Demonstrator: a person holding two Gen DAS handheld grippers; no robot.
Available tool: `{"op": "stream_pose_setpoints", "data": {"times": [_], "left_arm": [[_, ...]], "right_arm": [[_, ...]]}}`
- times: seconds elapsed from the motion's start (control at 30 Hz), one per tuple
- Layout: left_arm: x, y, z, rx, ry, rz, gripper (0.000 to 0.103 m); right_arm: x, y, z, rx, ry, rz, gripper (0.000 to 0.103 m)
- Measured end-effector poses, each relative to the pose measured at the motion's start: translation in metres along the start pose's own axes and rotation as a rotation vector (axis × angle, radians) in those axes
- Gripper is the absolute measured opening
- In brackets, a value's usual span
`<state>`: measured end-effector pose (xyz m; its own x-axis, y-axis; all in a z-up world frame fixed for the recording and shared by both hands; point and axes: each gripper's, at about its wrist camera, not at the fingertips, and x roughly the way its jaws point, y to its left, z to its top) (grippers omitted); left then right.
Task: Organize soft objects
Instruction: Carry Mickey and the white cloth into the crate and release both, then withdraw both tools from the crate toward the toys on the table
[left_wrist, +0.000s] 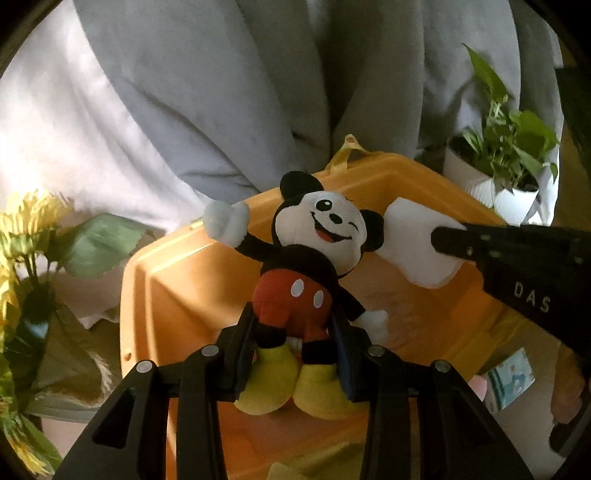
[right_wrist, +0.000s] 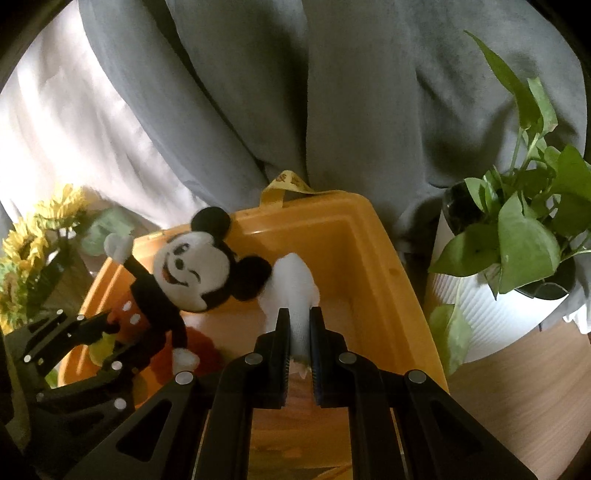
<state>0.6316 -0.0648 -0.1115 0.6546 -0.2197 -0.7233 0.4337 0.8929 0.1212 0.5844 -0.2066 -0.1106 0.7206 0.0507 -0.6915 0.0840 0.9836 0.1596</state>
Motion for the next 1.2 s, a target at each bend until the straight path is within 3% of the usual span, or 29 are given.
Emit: {"op": "stream_pose_setpoints", "data": {"times": [0.1, 0.13, 0.17, 0.2, 0.27, 0.7, 0.87, 1.13, 1.2], "left_arm": [[0.0, 0.001, 0.0, -0.014, 0.001, 0.011, 0.051], [-0.002, 0.001, 0.0, -0.017, -0.005, 0.019, 0.062], [-0.004, 0.0, -0.001, -0.019, -0.013, 0.033, 0.072], [-0.006, 0.0, -0.001, -0.02, -0.021, 0.047, 0.073], [-0.013, 0.002, -0.002, -0.035, -0.049, 0.075, 0.073], [-0.071, 0.002, -0.012, -0.152, -0.155, 0.118, 0.074], [-0.092, -0.007, -0.017, -0.161, -0.184, 0.147, 0.081], [-0.119, -0.017, -0.029, -0.204, -0.203, 0.14, 0.084], [-0.125, -0.022, -0.033, -0.203, -0.21, 0.153, 0.084]], "right_arm": [[0.003, 0.001, 0.0, 0.008, 0.01, -0.005, 0.013], [0.003, 0.001, 0.002, 0.007, 0.013, -0.004, 0.015], [0.005, 0.001, 0.002, 0.007, 0.019, -0.002, 0.024], [0.006, 0.001, 0.003, 0.008, 0.022, 0.004, 0.032], [0.004, 0.003, 0.003, -0.005, -0.01, 0.012, 0.038], [-0.036, 0.011, 0.006, -0.015, -0.1, 0.017, 0.038], [-0.056, 0.011, 0.003, -0.028, -0.133, 0.031, 0.039], [-0.082, 0.005, -0.008, -0.006, -0.141, 0.03, 0.039], [-0.089, 0.004, -0.012, -0.009, -0.142, 0.032, 0.044]]}}
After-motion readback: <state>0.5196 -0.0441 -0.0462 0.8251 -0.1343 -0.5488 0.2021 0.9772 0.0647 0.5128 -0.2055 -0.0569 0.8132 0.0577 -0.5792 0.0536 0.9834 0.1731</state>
